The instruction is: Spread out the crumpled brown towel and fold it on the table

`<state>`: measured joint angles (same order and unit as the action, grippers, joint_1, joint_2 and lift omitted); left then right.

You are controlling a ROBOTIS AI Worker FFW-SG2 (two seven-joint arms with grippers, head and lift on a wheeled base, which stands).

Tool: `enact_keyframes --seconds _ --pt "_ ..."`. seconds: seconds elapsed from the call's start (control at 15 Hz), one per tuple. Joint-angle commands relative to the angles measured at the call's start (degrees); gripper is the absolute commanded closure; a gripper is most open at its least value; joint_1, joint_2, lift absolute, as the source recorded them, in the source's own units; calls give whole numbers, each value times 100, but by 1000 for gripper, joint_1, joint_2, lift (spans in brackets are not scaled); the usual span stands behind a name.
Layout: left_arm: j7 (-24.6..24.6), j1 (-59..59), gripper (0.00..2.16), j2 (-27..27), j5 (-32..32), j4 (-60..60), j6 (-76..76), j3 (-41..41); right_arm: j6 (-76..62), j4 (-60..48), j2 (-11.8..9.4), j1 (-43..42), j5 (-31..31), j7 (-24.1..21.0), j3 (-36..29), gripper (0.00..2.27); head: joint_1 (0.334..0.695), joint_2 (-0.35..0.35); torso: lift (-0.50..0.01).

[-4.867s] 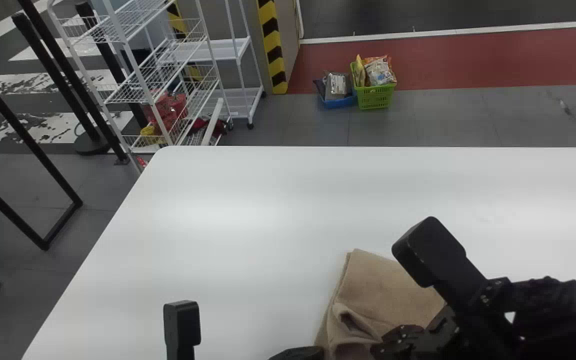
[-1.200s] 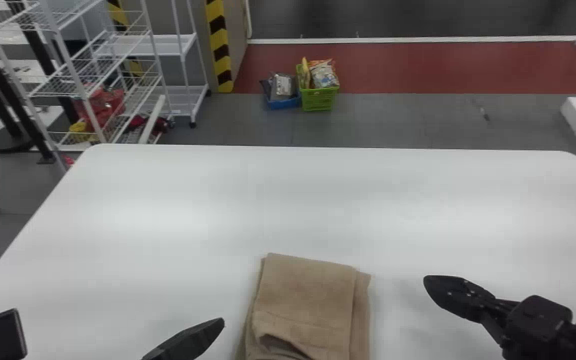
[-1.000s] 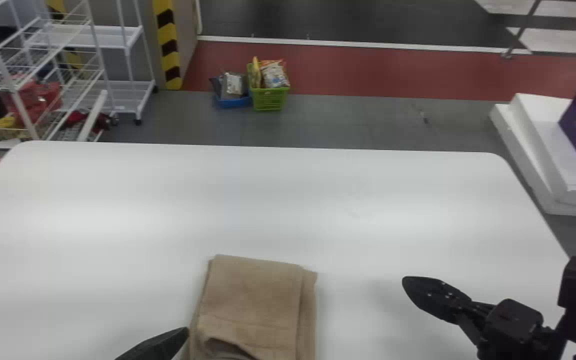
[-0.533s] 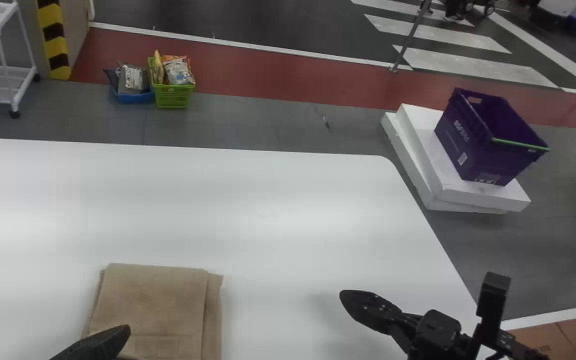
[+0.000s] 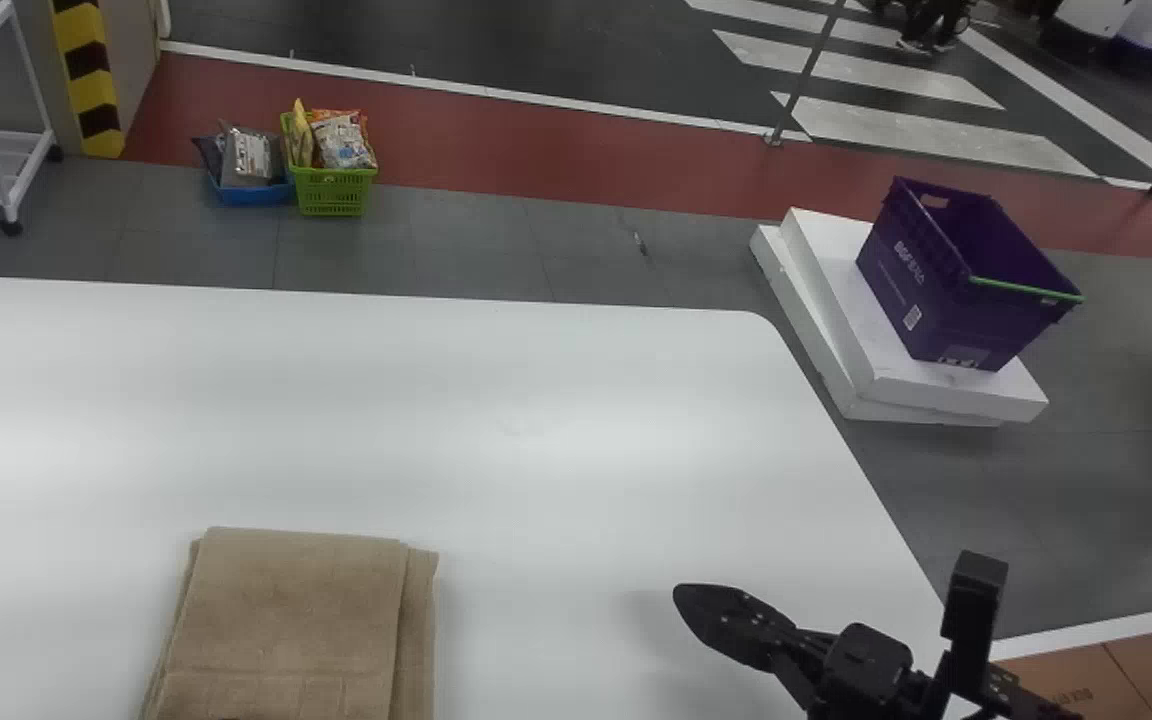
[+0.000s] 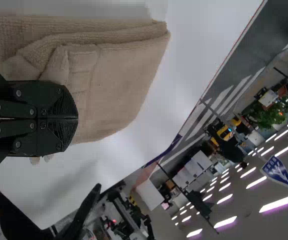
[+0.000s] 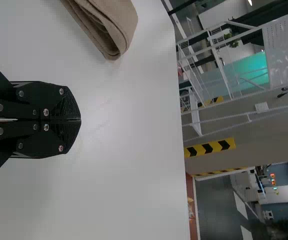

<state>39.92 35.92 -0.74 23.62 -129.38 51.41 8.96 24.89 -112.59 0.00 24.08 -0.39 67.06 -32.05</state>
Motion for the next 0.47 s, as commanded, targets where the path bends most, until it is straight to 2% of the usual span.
enact_keyframes --seconds 0.0,0.33,0.4 --pt "-19 170 2142 -58 -15 -26 6 71 -67 53 5 -43 48 -8 76 2142 695 -350 -127" --pt "-72 267 2142 -93 -86 9 6 -175 -172 -8 5 -96 56 -26 181 2101 695 -342 -127" --pt "-54 275 2142 -93 -33 -158 94 -166 -172 -184 5 -96 -14 -17 190 1892 695 -350 -127"
